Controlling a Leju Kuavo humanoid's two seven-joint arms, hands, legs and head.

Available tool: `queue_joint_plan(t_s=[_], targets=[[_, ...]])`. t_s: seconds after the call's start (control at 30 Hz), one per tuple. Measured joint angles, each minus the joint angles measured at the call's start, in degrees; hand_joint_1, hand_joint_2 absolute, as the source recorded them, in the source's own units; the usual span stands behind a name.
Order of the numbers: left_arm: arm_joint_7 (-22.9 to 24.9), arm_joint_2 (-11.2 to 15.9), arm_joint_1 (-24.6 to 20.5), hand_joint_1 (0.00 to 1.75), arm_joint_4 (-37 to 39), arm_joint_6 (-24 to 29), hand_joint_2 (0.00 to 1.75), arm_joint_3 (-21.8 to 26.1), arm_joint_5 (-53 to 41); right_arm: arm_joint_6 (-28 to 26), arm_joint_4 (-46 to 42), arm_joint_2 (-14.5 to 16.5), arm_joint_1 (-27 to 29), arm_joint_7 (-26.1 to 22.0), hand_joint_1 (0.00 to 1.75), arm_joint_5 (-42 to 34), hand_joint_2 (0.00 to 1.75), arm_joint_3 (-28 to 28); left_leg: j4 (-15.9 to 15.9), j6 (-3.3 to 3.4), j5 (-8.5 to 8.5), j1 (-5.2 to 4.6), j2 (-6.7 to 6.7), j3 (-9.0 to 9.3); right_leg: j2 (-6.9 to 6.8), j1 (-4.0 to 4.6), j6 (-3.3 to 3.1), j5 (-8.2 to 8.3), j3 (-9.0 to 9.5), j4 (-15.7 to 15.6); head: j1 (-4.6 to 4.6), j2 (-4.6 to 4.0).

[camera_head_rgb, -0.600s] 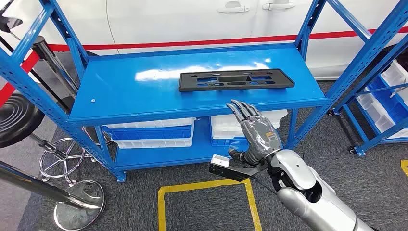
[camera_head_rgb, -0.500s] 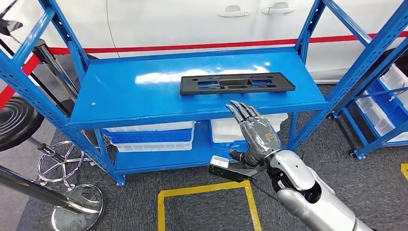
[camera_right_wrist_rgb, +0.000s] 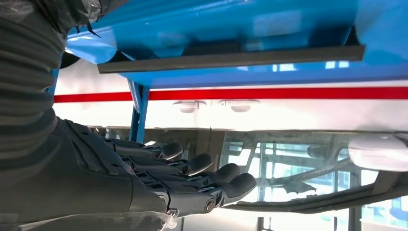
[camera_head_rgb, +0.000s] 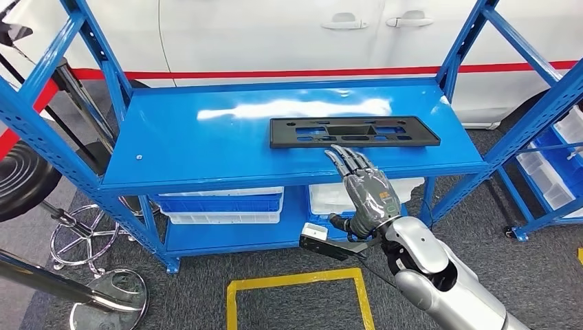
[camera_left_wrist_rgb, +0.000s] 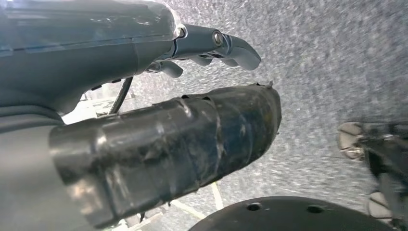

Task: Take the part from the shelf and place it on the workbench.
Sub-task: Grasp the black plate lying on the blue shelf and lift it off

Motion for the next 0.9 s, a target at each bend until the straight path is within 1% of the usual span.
queue_joint_plan(t_s=[0.03,0.07,0.1,0.17,0.2,0.23,0.27,0.3,0.33,0.37,0.4,0.47,0.5,0.53,0.6,0.63,0.67,0.7,0.73,0.8,0.83,0.87,0.9], targets=[[-0.01,-0.07,-0.07,0.0,0.0,0.0,0.0,-0.08,0.0,-0.03,0.08,-0.01,-0.01,-0.01,0.0,0.0,1.75,-0.06,-0.27,-0.3,-0.23,0.02,0.01,0.18,-0.02,0.29,-0.45,0.46,0.55,-1.8,0.01,0.0],[-0.01,-0.13,-0.15,0.0,0.0,0.0,0.0,-0.14,-0.01,-0.06,0.16,-0.01,0.0,-0.01,0.0,0.01,1.75,-0.11,-0.32,-0.65,-0.21,0.01,0.03,0.38,-0.01,0.51,-0.84,0.11,0.74,-2.56,0.04,0.0],[-0.01,-0.15,-0.26,0.0,0.0,-0.02,0.0,-0.19,-0.01,-0.08,0.23,-0.02,0.0,-0.02,0.0,0.02,1.75,-0.15,-0.41,-1.06,-0.17,-0.06,0.05,0.62,0.09,0.55,-1.2,0.09,1.24,-3.34,0.08,0.0],[-0.02,-0.14,-0.32,0.0,0.0,-0.05,0.0,-0.26,0.02,-0.14,0.31,-0.02,0.04,-0.03,0.0,0.04,1.75,-0.19,0.51,-1.63,-0.68,-0.15,0.1,1.15,0.21,0.2,-1.74,0.28,2.88,-4.46,0.04,0.0],[-0.02,-0.12,-0.33,0.0,0.0,-0.07,0.0,-0.29,0.06,-0.23,0.33,-0.02,0.02,-0.04,0.0,0.04,1.75,-0.2,1.95,-1.77,-1.57,-0.15,0.1,0.69,0.21,0.0,-1.99,0.17,3.77,-4.81,-0.02,0.0],[-0.02,-0.11,-0.35,0.0,0.0,-0.07,0.0,-0.34,0.14,-0.38,0.36,0.0,0.02,-0.04,0.0,0.04,1.75,-0.21,4.49,-1.85,-2.94,-0.09,0.1,-0.61,0.18,-0.09,-2.21,-0.04,4.37,-5.06,-0.06,0.0],[-0.02,-0.11,-0.37,0.0,0.0,-0.07,0.0,-0.44,0.24,-0.62,0.42,0.03,0.09,-0.04,0.0,0.13,1.75,-0.22,7.9,-1.97,-4.51,-0.06,0.1,-2.63,0.15,-0.05,-2.41,-0.36,4.71,-5.08,-0.13,0.0],[-0.03,-0.11,-0.4,0.0,0.0,-0.07,0.0,-0.61,0.44,-0.92,0.54,0.06,0.27,-0.04,0.0,0.43,1.75,-0.23,11.44,-2.15,-5.87,-0.01,0.1,-5.04,0.15,0.0,-2.52,-0.72,4.92,-5.0,-0.14,0.0],[-0.04,-0.12,-0.43,0.0,0.0,-0.07,0.0,-0.85,0.67,-1.26,0.71,0.11,0.53,-0.09,0.0,0.93,1.75,-0.23,14.0,-2.33,-6.48,0.02,0.11,-7.08,0.15,0.05,-2.53,-1.11,5.15,-4.87,-0.14,0.0],[-0.05,-0.13,-0.44,0.0,0.0,-0.07,0.0,-1.16,0.95,-1.67,0.92,0.18,0.83,-0.22,0.0,1.65,1.75,-0.24,14.77,-2.47,-5.89,0.02,0.11,-8.3,0.2,0.08,-2.49,-1.56,5.51,-4.74,-0.15,0.0],[-0.06,-0.13,-0.44,0.0,0.0,-0.08,0.0,-1.49,1.23,-2.1,1.16,0.24,1.11,-0.39,0.0,2.41,1.75,-0.26,13.44,-2.53,-4.03,0.02,0.12,-8.42,0.27,0.09,-2.41,-2.06,6.03,-4.62,-0.15,0.0],[-0.04,-0.1,-0.31,0.0,0.01,-0.09,0.0,-2.18,1.67,-2.91,1.76,0.31,1.67,-0.83,0.0,3.6,1.75,-0.37,6.74,-2.2,1.34,-0.04,0.11,-6.42,0.37,0.08,-2.12,-3.14,7.23,-4.47,-0.13,0.0],[-0.03,-0.07,-0.22,0.0,0.03,-0.1,0.0,-2.5,1.83,-3.25,2.15,0.31,1.94,-0.95,0.0,3.93,1.75,-0.44,3.61,-1.97,2.48,-0.2,0.11,-5.55,0.41,0.1,-1.89,-3.6,7.64,-4.38,-0.12,0.0],[-0.03,-0.04,-0.2,0.0,0.04,-0.12,0.0,-2.8,1.95,-3.49,2.54,0.31,2.22,-1.02,0.0,4.12,1.75,-0.54,1.63,-1.57,3.22,-0.37,0.1,-4.93,0.41,0.13,-1.57,-3.99,7.83,-4.3,-0.13,0.0],[-0.02,0.01,-0.24,0.0,0.07,-0.15,0.0,-3.28,2.05,-3.91,3.29,0.34,2.93,-0.84,0.0,4.18,1.75,-0.82,0.39,-0.76,2.86,-0.62,0.09,-4.59,0.38,0.27,-0.85,-4.3,8.09,-4.07,-0.11,0.0],[-0.02,-0.01,-0.34,0.0,0.07,-0.15,0.0,-3.51,2.08,-4.08,3.57,0.37,3.31,-0.67,0.0,4.12,1.75,-1.09,0.15,-0.29,3.39,-0.46,0.07,-4.1,0.34,0.34,-0.54,-4.37,8.19,-3.89,-0.11,0.0],[-0.01,-0.01,-0.36,0.0,0.07,-0.15,0.0,-3.77,2.19,-4.38,3.91,0.41,3.72,-0.49,0.0,4.07,1.75,-1.52,-0.32,0.03,3.44,-0.29,0.08,-3.52,0.31,0.35,-0.23,-4.39,8.06,-3.1,-0.05,0.0],[-0.01,0.01,-0.41,0.0,0.07,-0.13,0.0,-4.04,2.35,-4.73,4.29,0.44,4.0,-0.4,0.0,4.03,1.75,-2.08,-0.79,0.28,3.45,-0.11,0.09,-2.85,0.31,0.3,0.07,-4.69,7.26,-1.46,-0.01,0.0],[0.01,0.03,-0.47,0.0,0.07,-0.11,0.0,-4.28,2.52,-5.09,4.75,0.46,4.25,-0.4,0.0,4.01,1.75,-2.69,-1.23,0.48,3.39,0.04,0.1,-2.28,0.28,0.12,0.42,-5.47,5.67,1.31,0.03,0.0],[0.1,0.08,-0.5,0.0,0.07,-0.11,0.0,-4.61,2.89,-5.66,5.79,0.51,4.85,-0.55,0.0,4.01,1.75,-3.7,-1.54,0.72,2.95,0.08,0.1,-1.63,0.27,-0.39,1.22,-7.96,1.02,8.26,0.08,0.0],[0.19,0.09,-0.54,0.0,0.07,-0.14,0.0,-4.75,3.02,-5.76,6.26,0.56,5.28,-0.66,0.0,4.02,1.75,-4.04,-1.53,0.74,2.64,0.09,0.06,-1.36,0.26,-0.66,1.54,-8.78,-1.11,10.73,0.08,0.0],[0.3,0.09,-0.58,0.0,0.07,-0.17,0.0,-4.93,3.15,-5.8,6.66,0.61,5.73,-0.8,0.0,4.06,1.75,-4.36,-1.51,0.7,2.28,0.11,0.02,-0.99,0.25,-0.92,1.82,-8.49,-2.43,11.48,0.08,0.0],[0.38,0.09,-0.6,0.0,0.07,-0.2,0.0,-5.16,3.27,-5.81,6.99,0.69,6.1,-0.93,0.0,4.14,1.75,-4.69,-1.5,0.61,1.87,0.14,-0.02,-0.49,0.2,-1.13,1.98,-6.94,-2.73,10.28,0.08,0.0]])
